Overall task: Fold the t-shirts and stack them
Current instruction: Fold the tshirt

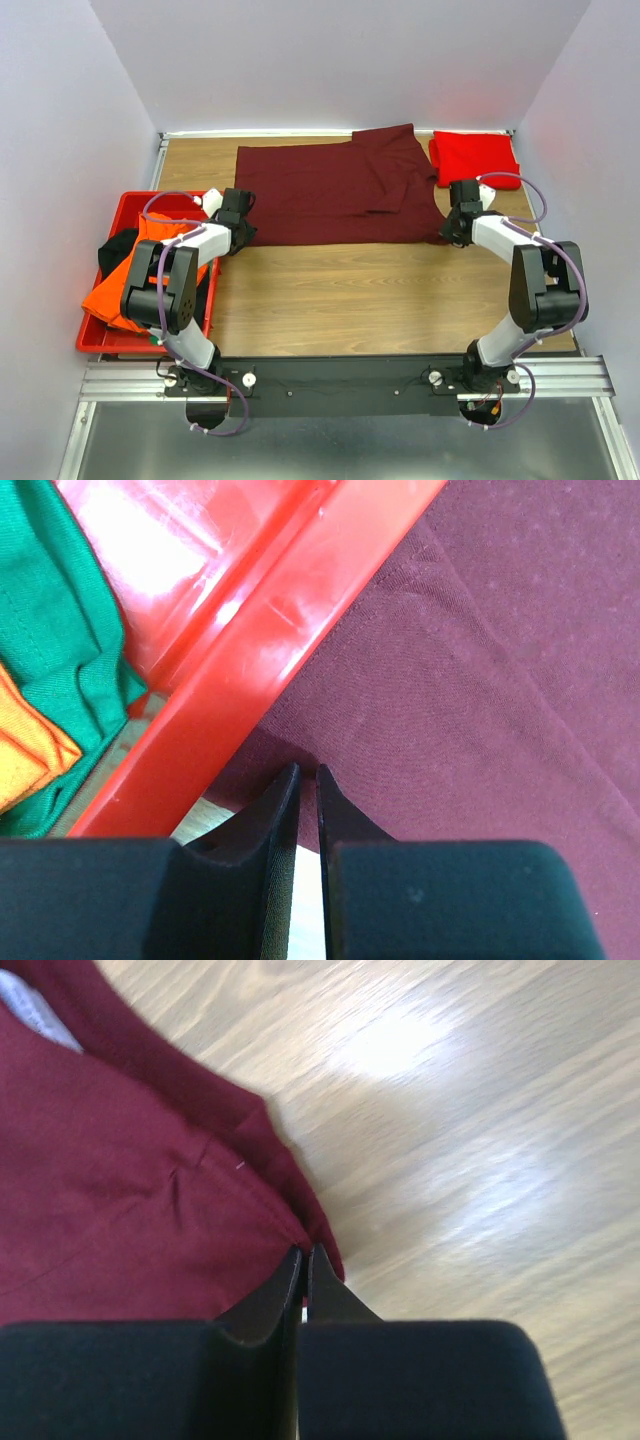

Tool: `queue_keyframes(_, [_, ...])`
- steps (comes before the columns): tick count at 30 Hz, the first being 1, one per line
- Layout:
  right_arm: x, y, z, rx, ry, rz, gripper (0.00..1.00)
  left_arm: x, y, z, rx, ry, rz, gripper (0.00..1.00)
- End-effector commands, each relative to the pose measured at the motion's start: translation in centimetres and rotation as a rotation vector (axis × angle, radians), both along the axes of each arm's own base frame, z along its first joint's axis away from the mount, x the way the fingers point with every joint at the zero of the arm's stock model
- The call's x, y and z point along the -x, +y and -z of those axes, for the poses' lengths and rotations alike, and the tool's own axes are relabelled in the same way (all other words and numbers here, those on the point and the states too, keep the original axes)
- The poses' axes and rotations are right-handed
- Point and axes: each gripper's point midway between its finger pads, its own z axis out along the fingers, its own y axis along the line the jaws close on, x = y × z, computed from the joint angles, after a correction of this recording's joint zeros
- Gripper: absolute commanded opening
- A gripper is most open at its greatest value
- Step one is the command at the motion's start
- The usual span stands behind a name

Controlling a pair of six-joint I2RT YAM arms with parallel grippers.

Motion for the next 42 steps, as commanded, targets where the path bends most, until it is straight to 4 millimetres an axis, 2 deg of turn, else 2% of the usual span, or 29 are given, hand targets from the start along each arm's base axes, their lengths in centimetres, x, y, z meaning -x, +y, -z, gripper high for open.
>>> queue_keyframes(1, [-0.1, -3.0, -2.9, 0.128, -0.037, 0.048, 0.06, 1.1, 2.2, 1.3, -0.085, 0.067, -0.065, 0.19])
queue_keyframes(6, [-0.2, -3.7, -4.1, 0.162, -0.050, 0.066, 0.06, 1.2, 2.2, 1.3, -0.089, 0.074, -0.063, 0.19])
queue_keyframes(8, [-0.3, -3.7, -4.1, 0.161, -0.051, 0.067, 0.10, 1.2, 2.2, 1.3, -0.089, 0.075, -0.058, 0.19])
queue_keyframes(9, [-0.3, -3.3, -4.0, 0.141, -0.048, 0.055, 0.19, 1.2, 2.1, 1.3, -0.086, 0.073, -0.053, 0.19])
queue_keyframes(12, [-0.1, -2.5, -3.8, 0.097, -0.050, 0.035, 0.37, 0.8, 1.6, 1.0, -0.069, 0.056, -0.024, 0.20])
queue_keyframes(13, [-0.1, -2.3, -3.9, 0.082, -0.054, 0.034, 0.40, 0.6, 1.4, 0.9, -0.064, 0.049, -0.013, 0.20])
queue_keyframes(16, [-0.4, -0.5, -5.1, 0.000, -0.092, -0.025, 0.43, 0.3, 0.7, 0.7, -0.039, 0.034, 0.020, 0.20])
queue_keyframes(20, [-1.7, 2.8, -6.9, -0.073, -0.143, -0.122, 0.44, 0.0, 0.0, 0.2, -0.019, 0.016, 0.046, 0.20])
queue_keyframes(21, [-2.6, 3.5, -7.9, -0.073, -0.171, -0.140, 0.45, 0.0, -0.1, 0.1, -0.018, 0.014, 0.051, 0.20])
queue_keyframes(22, [-3.0, 4.8, -7.2, -0.072, -0.153, -0.174, 0.45, -0.2, -0.2, -0.2, -0.015, 0.006, 0.059, 0.20])
queue_keyframes(26, [-5.3, 8.0, -5.6, -0.112, -0.127, -0.243, 0.45, -0.8, -0.9, -1.0, 0.005, -0.018, 0.091, 0.20])
queue_keyframes(29, [-6.9, 9.3, -5.3, -0.138, -0.140, -0.272, 0.46, -1.2, -1.2, -2.0, 0.010, -0.041, 0.110, 0.20])
queue_keyframes(30, [-7.4, 9.8, -4.4, -0.153, -0.131, -0.286, 0.48, -1.3, -1.2, -2.5, 0.011, -0.053, 0.113, 0.20])
queue_keyframes(32, [-8.4, 10.4, -4.2, -0.171, -0.137, -0.296, 0.49, -1.6, -1.5, -3.2, 0.018, -0.069, 0.127, 0.20])
queue_keyframes(33, [-8.7, 10.8, -3.3, -0.184, -0.118, -0.304, 0.49, -1.6, -1.5, -3.5, 0.022, -0.070, 0.130, 0.20])
queue_keyframes(36, [-9.4, 11.6, -2.2, -0.213, -0.108, -0.315, 0.50, -1.9, -1.9, -4.7, 0.028, -0.092, 0.149, 0.20])
queue_keyframes(42, [-10.6, 13.3, -1.3, -0.269, -0.114, -0.331, 0.50, -2.2, -2.1, -6.4, 0.030, -0.119, 0.167, 0.20])
